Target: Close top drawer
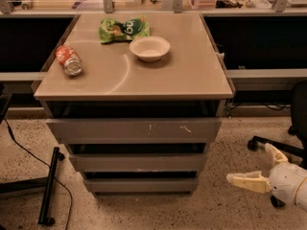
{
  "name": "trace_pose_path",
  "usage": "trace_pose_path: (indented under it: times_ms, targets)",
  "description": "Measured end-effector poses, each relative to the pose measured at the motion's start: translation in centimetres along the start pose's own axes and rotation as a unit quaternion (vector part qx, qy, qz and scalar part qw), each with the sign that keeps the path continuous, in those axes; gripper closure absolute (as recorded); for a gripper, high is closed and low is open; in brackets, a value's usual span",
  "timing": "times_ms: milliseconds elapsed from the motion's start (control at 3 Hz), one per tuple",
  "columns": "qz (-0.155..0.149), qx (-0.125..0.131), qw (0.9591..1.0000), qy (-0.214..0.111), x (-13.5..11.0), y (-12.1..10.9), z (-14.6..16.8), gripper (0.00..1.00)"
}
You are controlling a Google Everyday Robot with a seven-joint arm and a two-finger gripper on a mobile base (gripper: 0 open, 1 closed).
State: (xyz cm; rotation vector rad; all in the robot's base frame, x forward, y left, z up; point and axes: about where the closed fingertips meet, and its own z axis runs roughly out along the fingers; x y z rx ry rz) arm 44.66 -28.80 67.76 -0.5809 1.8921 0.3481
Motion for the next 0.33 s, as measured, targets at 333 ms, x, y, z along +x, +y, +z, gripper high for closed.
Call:
trace_pose_path:
  times_ms: [333]
  targets:
    - [0.0, 0.0, 1.0, 0.0, 0.0, 0.0, 0.0, 0.0]
